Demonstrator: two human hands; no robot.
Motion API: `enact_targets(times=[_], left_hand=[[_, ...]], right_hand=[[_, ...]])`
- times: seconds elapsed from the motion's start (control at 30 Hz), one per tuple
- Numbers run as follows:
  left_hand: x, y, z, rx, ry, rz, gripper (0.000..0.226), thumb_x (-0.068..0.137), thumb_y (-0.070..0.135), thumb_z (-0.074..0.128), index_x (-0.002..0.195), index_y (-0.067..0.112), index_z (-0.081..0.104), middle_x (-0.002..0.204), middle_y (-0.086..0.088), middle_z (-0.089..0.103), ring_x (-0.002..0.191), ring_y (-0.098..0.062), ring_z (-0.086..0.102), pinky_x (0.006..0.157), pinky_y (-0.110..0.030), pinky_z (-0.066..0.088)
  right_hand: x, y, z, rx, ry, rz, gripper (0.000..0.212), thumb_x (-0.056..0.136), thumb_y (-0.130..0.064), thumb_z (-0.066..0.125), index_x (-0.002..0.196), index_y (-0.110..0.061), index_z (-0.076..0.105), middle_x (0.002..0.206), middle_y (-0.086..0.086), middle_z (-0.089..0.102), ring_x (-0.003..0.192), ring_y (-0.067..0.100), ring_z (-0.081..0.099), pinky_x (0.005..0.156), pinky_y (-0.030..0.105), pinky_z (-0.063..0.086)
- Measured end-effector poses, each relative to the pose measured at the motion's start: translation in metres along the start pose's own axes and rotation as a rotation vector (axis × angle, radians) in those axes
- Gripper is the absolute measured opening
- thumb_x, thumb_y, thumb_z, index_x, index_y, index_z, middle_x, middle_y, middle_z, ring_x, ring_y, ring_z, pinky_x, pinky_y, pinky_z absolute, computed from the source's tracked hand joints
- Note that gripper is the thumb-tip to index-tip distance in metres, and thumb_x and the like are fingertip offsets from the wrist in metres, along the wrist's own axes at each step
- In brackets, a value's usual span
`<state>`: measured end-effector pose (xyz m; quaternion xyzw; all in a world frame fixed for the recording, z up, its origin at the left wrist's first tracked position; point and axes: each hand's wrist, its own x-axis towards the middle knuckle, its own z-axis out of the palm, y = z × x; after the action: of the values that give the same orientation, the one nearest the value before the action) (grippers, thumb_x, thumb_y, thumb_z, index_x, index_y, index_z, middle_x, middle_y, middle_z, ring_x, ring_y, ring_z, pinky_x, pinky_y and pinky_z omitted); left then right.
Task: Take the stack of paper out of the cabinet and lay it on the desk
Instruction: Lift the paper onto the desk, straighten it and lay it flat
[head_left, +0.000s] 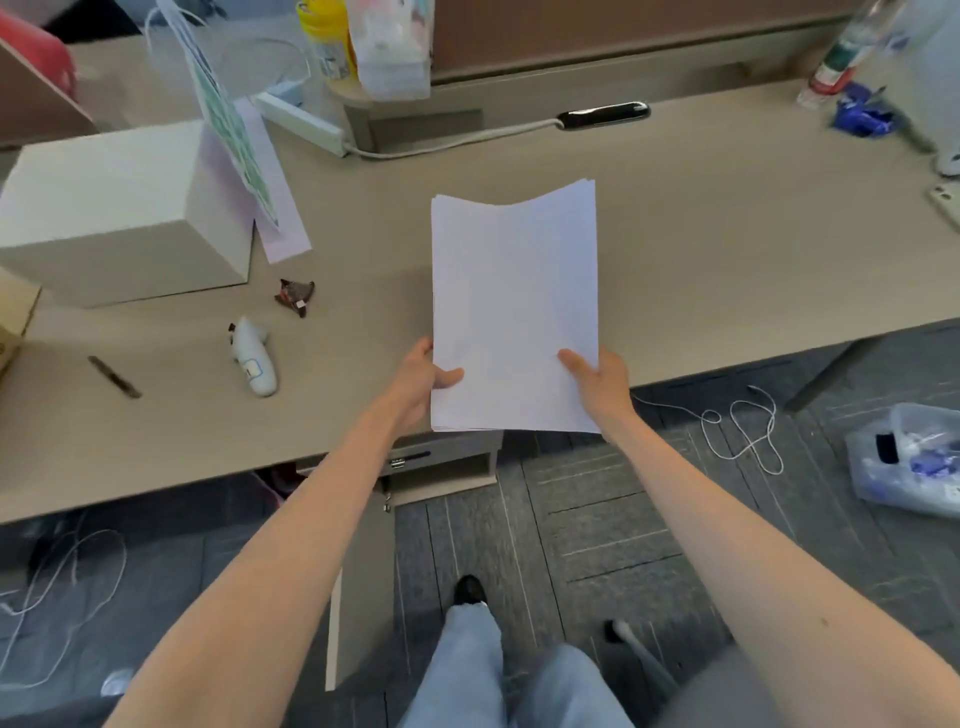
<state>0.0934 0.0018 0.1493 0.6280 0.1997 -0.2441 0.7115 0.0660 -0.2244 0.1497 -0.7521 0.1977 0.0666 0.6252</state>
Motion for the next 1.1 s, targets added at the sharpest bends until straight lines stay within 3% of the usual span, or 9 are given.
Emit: enact_targets(times=[0.13,0.27,0.33,0.43,0.5,0.67,0.8,0.93,1.1], left_hand=[[0.039,0.027,0.010,-0.027,-0.005,0.003,0.063,0.083,-0.018,0.054,0.139,0.007,0.038,0.127,-0.011,0.059,0.109,-0.031,0.059,0.092,-0.043,0.050],[0.074,0.053,0.029,-0.028,-0.021,-0.003,0.062,0.083,-0.017,0.055,0.138,0.007,0.041,0.130,-0.011,0.059,0.106,-0.029,0.061,0.077,-0.032,0.058],[0.095,0.067,0.038,-0.027,-0.023,0.012,0.061,0.083,-0.017,0.055,0.137,0.009,0.043,0.128,-0.010,0.060,0.107,-0.029,0.061,0.076,-0.030,0.057],[0.124,0.081,0.050,-0.035,-0.025,0.000,0.067,0.081,-0.014,0.058,0.140,0.012,0.042,0.134,-0.010,0.060,0.116,-0.030,0.060,0.091,-0.040,0.052],[0.141,0.090,0.060,-0.027,-0.019,-0.014,0.066,0.081,-0.012,0.060,0.140,0.013,0.043,0.132,-0.009,0.062,0.119,-0.030,0.060,0.099,-0.043,0.049],[0.161,0.112,0.091,-0.024,-0.006,0.024,0.042,0.084,-0.003,0.063,0.117,0.021,0.057,0.116,0.000,0.069,0.116,-0.027,0.062,0.096,-0.039,0.050],[0.177,0.143,0.100,-0.149,-0.020,0.094,0.041,0.091,0.010,0.058,0.132,0.011,0.054,0.130,-0.006,0.065,0.120,-0.026,0.061,0.101,-0.041,0.048],[0.186,0.174,0.103,-0.163,0.023,0.167,0.033,0.094,0.011,0.055,0.126,0.008,0.058,0.129,-0.008,0.065,0.118,-0.025,0.062,0.105,-0.042,0.046],[0.184,0.206,0.109,-0.111,0.111,0.270,0.018,0.090,0.011,0.061,0.104,0.018,0.069,0.106,0.005,0.075,0.103,-0.015,0.069,0.096,-0.034,0.051]], right_hand=[[0.045,-0.022,-0.003,0.091,-0.025,0.091,0.041,0.095,-0.024,0.054,0.133,-0.009,0.051,0.128,0.006,0.061,0.114,0.025,0.059,0.101,0.042,0.047],[0.094,-0.039,-0.020,0.140,-0.071,0.176,0.040,0.093,-0.019,0.057,0.131,-0.009,0.053,0.125,0.006,0.062,0.113,0.028,0.060,0.099,0.045,0.048],[0.123,-0.049,-0.032,0.175,-0.113,0.226,0.040,0.091,-0.015,0.061,0.129,-0.006,0.056,0.127,0.013,0.063,0.106,0.031,0.064,0.088,0.044,0.054],[0.161,-0.066,-0.051,0.203,-0.234,0.298,0.038,0.089,-0.006,0.062,0.126,-0.003,0.056,0.120,0.014,0.065,0.086,0.022,0.067,0.058,0.028,0.058],[0.186,-0.076,-0.064,0.194,-0.293,0.300,0.039,0.088,-0.002,0.061,0.127,-0.002,0.055,0.118,0.012,0.065,0.083,0.017,0.066,0.050,0.021,0.056],[0.236,-0.092,-0.081,0.184,-0.307,0.266,0.036,0.088,0.000,0.060,0.123,-0.004,0.059,0.120,0.014,0.066,0.097,0.029,0.065,0.074,0.035,0.056],[0.264,-0.101,-0.082,0.144,-0.287,0.243,0.032,0.087,-0.002,0.062,0.117,-0.011,0.064,0.119,0.012,0.068,0.104,0.031,0.066,0.086,0.044,0.055],[0.280,-0.119,-0.082,0.186,-0.286,0.209,0.023,0.088,-0.002,0.060,0.110,-0.006,0.065,0.103,0.010,0.070,0.084,0.023,0.069,0.063,0.027,0.059],[0.298,-0.141,-0.080,0.227,-0.268,0.119,0.014,0.086,0.000,0.063,0.093,-0.011,0.069,0.084,-0.004,0.073,0.070,0.009,0.072,0.059,0.019,0.056]])
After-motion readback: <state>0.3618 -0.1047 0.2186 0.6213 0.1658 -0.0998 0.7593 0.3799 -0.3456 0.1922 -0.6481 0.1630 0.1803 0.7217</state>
